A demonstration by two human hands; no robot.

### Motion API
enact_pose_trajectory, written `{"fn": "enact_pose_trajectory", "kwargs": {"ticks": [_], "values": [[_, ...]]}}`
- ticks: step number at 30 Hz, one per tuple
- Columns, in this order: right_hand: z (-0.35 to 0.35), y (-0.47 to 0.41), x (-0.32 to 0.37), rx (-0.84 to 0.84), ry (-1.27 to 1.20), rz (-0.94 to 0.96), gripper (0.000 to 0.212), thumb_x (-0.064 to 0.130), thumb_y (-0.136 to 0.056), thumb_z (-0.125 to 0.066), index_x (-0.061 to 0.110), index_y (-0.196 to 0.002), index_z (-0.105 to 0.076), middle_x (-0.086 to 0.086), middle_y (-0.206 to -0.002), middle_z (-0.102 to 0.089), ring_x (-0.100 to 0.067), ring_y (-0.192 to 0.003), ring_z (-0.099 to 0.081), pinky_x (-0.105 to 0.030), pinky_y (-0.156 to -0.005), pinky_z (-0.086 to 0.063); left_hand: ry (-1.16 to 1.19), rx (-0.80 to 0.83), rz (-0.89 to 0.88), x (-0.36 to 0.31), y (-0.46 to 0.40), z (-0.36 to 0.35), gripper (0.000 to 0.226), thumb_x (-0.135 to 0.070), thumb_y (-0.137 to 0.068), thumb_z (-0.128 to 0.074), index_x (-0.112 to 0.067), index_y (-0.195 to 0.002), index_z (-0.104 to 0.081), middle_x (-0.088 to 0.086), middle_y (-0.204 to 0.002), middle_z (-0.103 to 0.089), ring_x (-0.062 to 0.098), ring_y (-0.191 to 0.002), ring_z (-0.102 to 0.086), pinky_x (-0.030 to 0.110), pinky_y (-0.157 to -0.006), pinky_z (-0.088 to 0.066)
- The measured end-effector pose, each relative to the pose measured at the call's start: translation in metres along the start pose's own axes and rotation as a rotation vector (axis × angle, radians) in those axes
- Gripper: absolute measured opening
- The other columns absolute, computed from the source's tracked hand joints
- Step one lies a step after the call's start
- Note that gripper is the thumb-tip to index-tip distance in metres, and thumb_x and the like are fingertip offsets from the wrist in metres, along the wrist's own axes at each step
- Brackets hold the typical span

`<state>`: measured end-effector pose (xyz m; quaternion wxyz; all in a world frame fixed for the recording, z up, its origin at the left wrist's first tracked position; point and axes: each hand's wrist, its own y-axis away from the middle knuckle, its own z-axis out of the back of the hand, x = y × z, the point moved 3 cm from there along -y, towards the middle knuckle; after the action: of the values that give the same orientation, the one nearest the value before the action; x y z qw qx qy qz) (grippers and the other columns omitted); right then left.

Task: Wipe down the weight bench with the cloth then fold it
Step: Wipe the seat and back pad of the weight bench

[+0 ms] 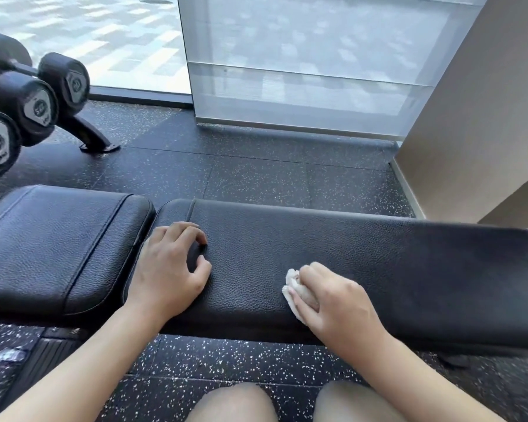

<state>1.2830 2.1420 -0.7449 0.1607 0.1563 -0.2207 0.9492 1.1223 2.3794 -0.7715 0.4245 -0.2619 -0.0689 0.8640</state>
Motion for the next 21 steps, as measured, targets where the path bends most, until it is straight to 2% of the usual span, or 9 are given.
{"fn": "enact_pose_trajectory", "kwargs": {"ticks": [3, 6, 8, 10, 14, 16, 18, 21], "values": [[-0.003, -0.026, -0.018, -0.024, 0.030, -0.022, 0.039, 0.037, -0.095, -0.065, 0.037, -0.084, -0.027, 0.009, -0.077, -0.046, -0.019, -0.062, -0.056, -0.030, -0.053, -0.042, 0.006, 0.004, 0.002, -0.002, -0.002, 0.002, 0.027, -0.037, -0.078, -0.056, -0.027, -0.103, -0.061, -0.011, -0.117, -0.061, 0.024, -0.108, -0.052, 0.048, -0.100, -0.046], [-0.014, -0.097, -0.061, -0.026, 0.118, -0.203, 0.029, 0.035, -0.096, -0.059, 0.024, -0.081, -0.037, 0.003, -0.077, -0.054, -0.032, -0.070, -0.063, -0.034, -0.060, -0.042, 0.012, 0.014, 0.013, -0.003, 0.000, 0.003, 0.028, -0.038, -0.079, -0.055, -0.026, -0.104, -0.062, -0.010, -0.118, -0.061, 0.024, -0.109, -0.052, 0.047, -0.101, -0.046], [-0.018, -0.136, -0.084, 0.002, 0.155, -0.293, 0.023, 0.035, -0.096, -0.056, 0.018, -0.084, -0.045, -0.002, -0.082, -0.061, -0.034, -0.077, -0.065, -0.035, -0.064, -0.045, 0.014, 0.009, 0.009, -0.004, 0.002, 0.004, 0.029, -0.040, -0.080, -0.053, -0.026, -0.104, -0.062, -0.010, -0.118, -0.062, 0.024, -0.110, -0.053, 0.045, -0.102, -0.045], [-0.021, -0.152, -0.092, 0.007, 0.154, -0.325, 0.021, 0.034, -0.096, -0.057, 0.016, -0.088, -0.050, -0.004, -0.086, -0.064, -0.033, -0.079, -0.064, -0.034, -0.065, -0.042, 0.017, 0.007, 0.006, -0.004, 0.003, 0.004, 0.029, -0.040, -0.080, -0.053, -0.027, -0.105, -0.062, -0.011, -0.120, -0.062, 0.022, -0.112, -0.052, 0.043, -0.103, -0.044], [-0.010, -0.139, -0.087, -0.091, 0.062, -0.311, 0.025, 0.040, -0.095, -0.060, 0.016, -0.093, -0.057, -0.002, -0.092, -0.066, -0.026, -0.079, -0.063, -0.033, -0.067, -0.048, 0.005, 0.018, 0.021, -0.003, 0.002, 0.003, 0.029, -0.037, -0.081, -0.054, -0.027, -0.106, -0.063, -0.009, -0.121, -0.062, 0.023, -0.112, -0.052, 0.045, -0.103, -0.044], [0.003, -0.124, -0.084, -0.114, 0.004, -0.357, 0.027, 0.044, -0.095, -0.060, 0.017, -0.096, -0.059, 0.000, -0.096, -0.067, -0.024, -0.082, -0.062, -0.033, -0.069, -0.045, -0.024, 0.053, 0.027, -0.005, 0.002, 0.004, 0.033, -0.037, -0.081, -0.052, -0.023, -0.108, -0.065, -0.005, -0.124, -0.064, 0.027, -0.113, -0.053, 0.046, -0.104, -0.044], [0.022, -0.109, -0.080, -0.086, -0.026, -0.421, 0.027, 0.045, -0.095, -0.060, 0.018, -0.100, -0.061, -0.001, -0.099, -0.067, -0.023, -0.086, -0.061, -0.032, -0.070, -0.040, -0.043, 0.126, 0.048, -0.009, 0.001, 0.008, 0.040, -0.039, -0.082, -0.049, -0.019, -0.112, -0.067, 0.000, -0.131, -0.064, 0.030, -0.118, -0.055, 0.047, -0.107, -0.042], [0.064, -0.092, -0.072, -0.055, -0.082, -0.506, 0.025, 0.043, -0.094, -0.061, 0.019, -0.101, -0.061, -0.001, -0.098, -0.066, -0.023, -0.088, -0.060, -0.032, -0.071, -0.042, -0.045, 0.266, 0.122, -0.027, 0.000, 0.029, 0.044, -0.040, -0.084, -0.050, -0.021, -0.120, -0.068, 0.002, -0.142, -0.061, 0.029, -0.130, -0.051, 0.048, -0.112, -0.037]]}}
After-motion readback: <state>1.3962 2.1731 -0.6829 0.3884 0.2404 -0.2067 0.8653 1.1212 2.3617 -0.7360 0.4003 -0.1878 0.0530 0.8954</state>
